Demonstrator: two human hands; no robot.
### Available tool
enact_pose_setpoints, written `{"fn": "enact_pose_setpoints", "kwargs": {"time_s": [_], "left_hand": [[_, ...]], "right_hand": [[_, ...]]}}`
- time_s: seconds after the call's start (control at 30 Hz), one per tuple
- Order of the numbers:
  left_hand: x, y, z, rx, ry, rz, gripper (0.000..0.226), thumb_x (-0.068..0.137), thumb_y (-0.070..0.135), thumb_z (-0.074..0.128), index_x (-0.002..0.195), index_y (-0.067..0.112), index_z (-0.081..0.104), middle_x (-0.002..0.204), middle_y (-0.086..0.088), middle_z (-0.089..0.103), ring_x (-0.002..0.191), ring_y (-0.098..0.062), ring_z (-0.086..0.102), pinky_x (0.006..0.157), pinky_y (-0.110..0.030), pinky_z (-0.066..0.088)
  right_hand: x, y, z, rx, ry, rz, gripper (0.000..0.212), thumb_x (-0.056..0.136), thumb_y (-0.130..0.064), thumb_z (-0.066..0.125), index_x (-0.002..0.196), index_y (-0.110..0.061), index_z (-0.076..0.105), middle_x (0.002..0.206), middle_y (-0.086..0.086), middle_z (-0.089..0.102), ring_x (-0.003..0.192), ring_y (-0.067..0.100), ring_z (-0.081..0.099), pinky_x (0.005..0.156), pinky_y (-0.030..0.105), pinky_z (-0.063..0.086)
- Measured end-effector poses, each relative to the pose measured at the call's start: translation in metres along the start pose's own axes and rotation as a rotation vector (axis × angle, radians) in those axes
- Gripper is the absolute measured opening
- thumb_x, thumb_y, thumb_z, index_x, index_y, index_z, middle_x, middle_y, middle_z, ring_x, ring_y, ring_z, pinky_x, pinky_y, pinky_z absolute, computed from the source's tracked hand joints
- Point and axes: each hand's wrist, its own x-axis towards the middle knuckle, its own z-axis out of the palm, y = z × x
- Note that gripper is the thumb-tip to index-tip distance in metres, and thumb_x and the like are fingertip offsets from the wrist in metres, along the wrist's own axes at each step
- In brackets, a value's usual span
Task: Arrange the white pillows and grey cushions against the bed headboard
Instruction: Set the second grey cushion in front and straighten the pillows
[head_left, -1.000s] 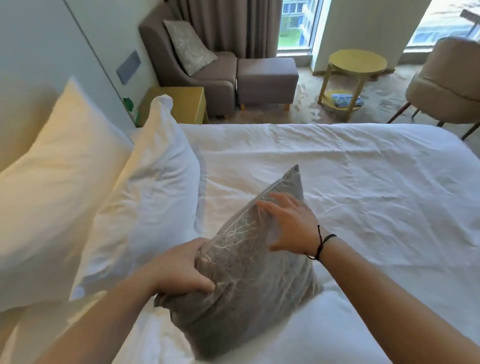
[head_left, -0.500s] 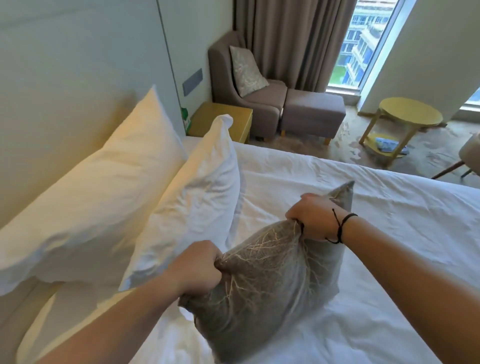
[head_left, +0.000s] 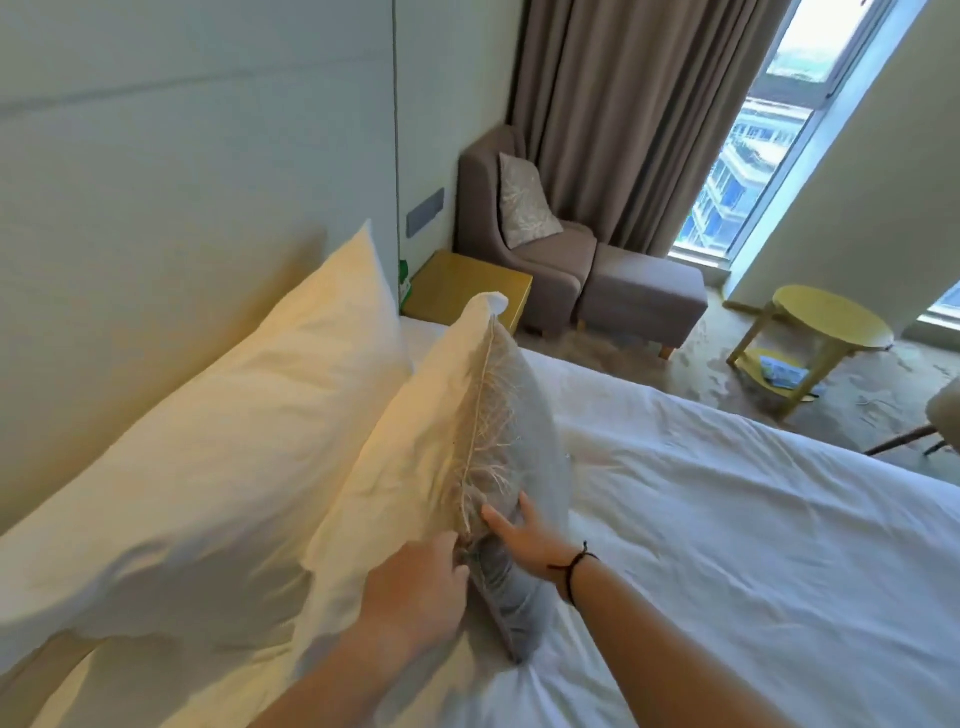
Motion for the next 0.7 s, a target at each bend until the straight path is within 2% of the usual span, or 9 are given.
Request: {"fn": "enact_pose_setpoints", "kwargs": {"time_s": [0.07,0.13,0.17,0.27,0.33,0.43,0.53,0.6,0.7], "left_hand": [[0.003,-0.046,-0.004,0.02,0.024,-0.054,0.036,0.088,0.05,0.046,0.12,0.033,0.05,0.117,0.006,0.063,0.112,-0.023,0.059,0.083,-0.038,0.049],[0.009,-0.091,-0.012,0.092,0.012,-0.115,0.053,0.088,0.049,0.052,0.136,0.032,0.041,0.139,0.003,0.051,0.129,-0.023,0.047,0.096,-0.041,0.047],[0.012,-0.11,-0.015,0.136,-0.014,-0.137,0.059,0.086,0.049,0.056,0.138,0.029,0.037,0.141,0.0,0.047,0.131,-0.024,0.045,0.097,-0.041,0.046],[0.018,-0.147,-0.011,0.112,-0.147,-0.188,0.075,0.084,0.048,0.059,0.146,0.025,0.023,0.129,-0.003,0.057,0.119,-0.028,0.055,0.088,-0.039,0.05],[0.019,-0.159,-0.003,0.079,-0.17,-0.181,0.076,0.09,0.046,0.054,0.152,0.027,0.014,0.126,-0.005,0.06,0.116,-0.028,0.058,0.086,-0.038,0.051],[0.019,-0.168,0.002,0.079,-0.14,-0.163,0.071,0.093,0.043,0.049,0.152,0.029,0.014,0.126,-0.01,0.06,0.113,-0.03,0.06,0.082,-0.038,0.049],[0.017,-0.172,0.0,0.068,-0.201,-0.158,0.073,0.091,0.038,0.05,0.153,0.027,0.013,0.124,-0.008,0.062,0.11,-0.029,0.062,0.082,-0.037,0.051],[0.015,-0.178,-0.004,0.061,-0.247,-0.148,0.072,0.09,0.027,0.051,0.152,0.027,0.015,0.122,-0.007,0.062,0.111,-0.029,0.062,0.082,-0.038,0.051],[0.012,-0.193,-0.009,0.061,-0.234,-0.13,0.058,0.088,0.015,0.049,0.143,0.028,0.035,0.125,-0.005,0.062,0.114,-0.028,0.061,0.085,-0.036,0.05]], "right_hand": [[0.016,-0.001,0.029,0.106,0.046,0.088,0.105,0.076,-0.081,0.047,0.154,-0.017,0.017,0.156,0.006,0.032,0.14,0.027,0.035,0.116,0.043,0.03],[0.028,-0.011,0.045,0.096,0.091,0.13,0.114,0.069,-0.086,0.048,0.152,-0.013,0.02,0.154,0.009,0.035,0.138,0.029,0.038,0.114,0.046,0.033],[0.033,-0.018,0.05,0.107,0.129,0.144,0.116,0.067,-0.086,0.05,0.151,-0.011,0.021,0.153,0.01,0.036,0.137,0.03,0.039,0.113,0.047,0.035],[0.042,-0.032,0.058,0.149,0.257,0.155,0.113,0.07,-0.079,0.057,0.151,-0.01,0.02,0.152,0.01,0.038,0.137,0.03,0.038,0.112,0.047,0.036],[0.046,-0.039,0.064,0.147,0.315,0.176,0.11,0.074,-0.074,0.06,0.152,-0.01,0.017,0.152,0.009,0.037,0.138,0.03,0.038,0.111,0.047,0.037],[0.05,-0.045,0.075,0.133,0.401,0.212,0.102,0.08,-0.067,0.06,0.151,-0.009,0.017,0.152,0.011,0.038,0.136,0.032,0.04,0.11,0.047,0.037],[0.049,-0.053,0.082,0.087,0.441,0.211,0.096,0.084,-0.062,0.058,0.151,-0.007,0.017,0.152,0.013,0.038,0.136,0.032,0.04,0.11,0.048,0.037],[0.042,-0.059,0.086,0.022,0.436,0.173,0.099,0.084,-0.063,0.059,0.152,-0.008,0.013,0.156,0.013,0.029,0.141,0.031,0.033,0.113,0.047,0.034],[0.028,-0.066,0.089,-0.167,0.387,0.061,0.101,0.082,-0.064,0.059,0.155,-0.017,0.005,0.16,0.01,0.013,0.147,0.027,0.018,0.116,0.041,0.026]]}}
